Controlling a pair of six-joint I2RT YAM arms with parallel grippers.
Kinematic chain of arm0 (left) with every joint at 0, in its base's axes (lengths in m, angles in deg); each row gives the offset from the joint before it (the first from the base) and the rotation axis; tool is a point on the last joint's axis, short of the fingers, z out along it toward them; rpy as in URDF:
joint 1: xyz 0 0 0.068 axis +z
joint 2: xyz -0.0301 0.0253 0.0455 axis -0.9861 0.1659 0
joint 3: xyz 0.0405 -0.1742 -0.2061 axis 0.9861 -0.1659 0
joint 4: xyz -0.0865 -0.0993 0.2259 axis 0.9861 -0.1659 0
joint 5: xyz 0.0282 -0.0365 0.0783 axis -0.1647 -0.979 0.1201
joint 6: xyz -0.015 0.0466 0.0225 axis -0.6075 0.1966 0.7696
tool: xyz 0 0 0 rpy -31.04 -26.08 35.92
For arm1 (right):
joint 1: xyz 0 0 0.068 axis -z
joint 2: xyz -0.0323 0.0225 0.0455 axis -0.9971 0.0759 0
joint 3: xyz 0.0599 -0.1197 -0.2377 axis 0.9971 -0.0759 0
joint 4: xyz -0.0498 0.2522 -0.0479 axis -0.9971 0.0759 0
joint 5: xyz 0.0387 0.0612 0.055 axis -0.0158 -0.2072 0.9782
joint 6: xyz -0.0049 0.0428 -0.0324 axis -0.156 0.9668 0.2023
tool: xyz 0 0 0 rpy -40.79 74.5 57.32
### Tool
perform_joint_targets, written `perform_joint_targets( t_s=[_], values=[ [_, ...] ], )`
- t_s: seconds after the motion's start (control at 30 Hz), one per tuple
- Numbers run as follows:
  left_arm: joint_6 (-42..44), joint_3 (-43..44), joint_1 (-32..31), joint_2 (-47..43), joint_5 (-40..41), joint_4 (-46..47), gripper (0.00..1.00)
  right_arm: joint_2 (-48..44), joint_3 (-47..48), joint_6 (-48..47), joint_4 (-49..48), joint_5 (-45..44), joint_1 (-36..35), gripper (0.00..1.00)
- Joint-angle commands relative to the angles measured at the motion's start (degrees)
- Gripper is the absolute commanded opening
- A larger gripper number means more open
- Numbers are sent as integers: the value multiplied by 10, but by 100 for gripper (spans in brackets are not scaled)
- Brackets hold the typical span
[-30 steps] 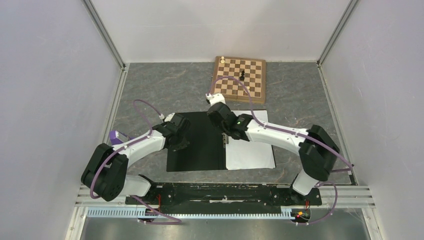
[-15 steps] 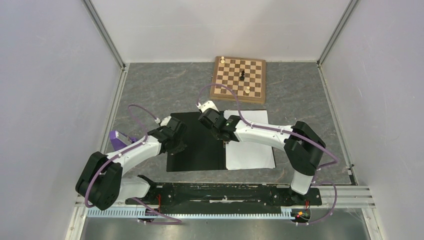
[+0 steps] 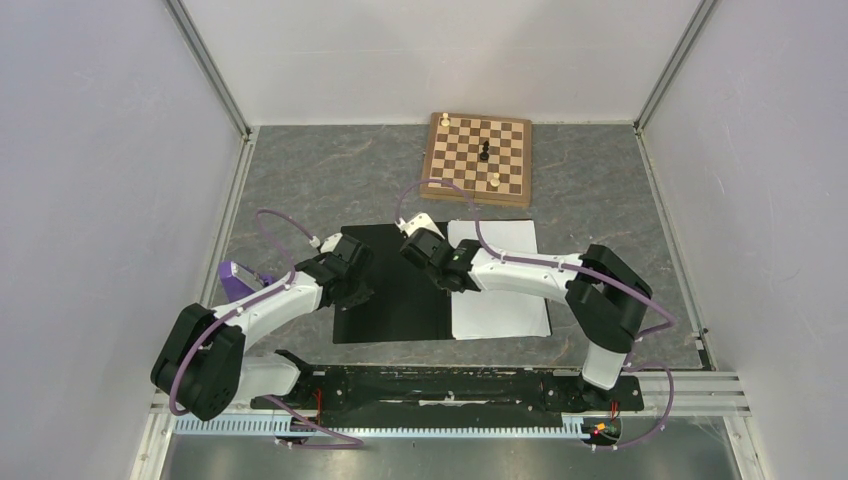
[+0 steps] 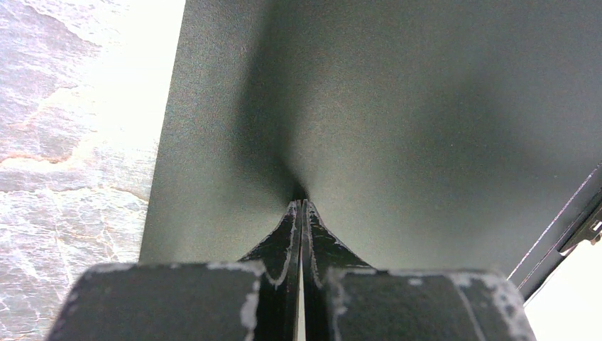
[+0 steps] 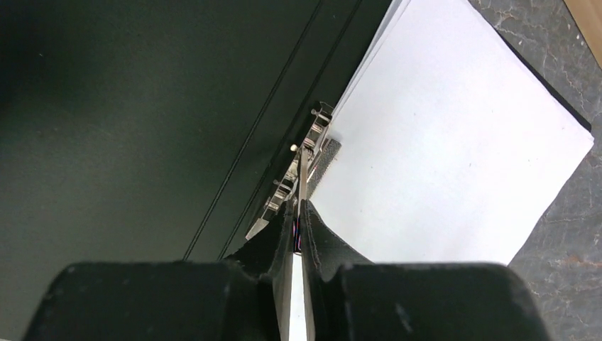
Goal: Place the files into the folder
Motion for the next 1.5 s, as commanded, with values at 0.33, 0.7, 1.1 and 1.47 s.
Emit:
perform_joint_targets(
  t_s=[0.33,0.7,1.1,1.47],
  values=[
    [-26,13,2,-4,-12,-7,2,-70,-121,4,-77,-5,8,4],
    [-62,-6,-38,11,-64,30,2,-83,-150,-18,-115,22,48,3],
    [-72,-49,-65,20,-103,73,2,-59,-78,-11,-81,44,48,10],
    [-73,-58,-65,20,-105,89,2,-50,-31,-2,-36,25,39,16]
  ],
)
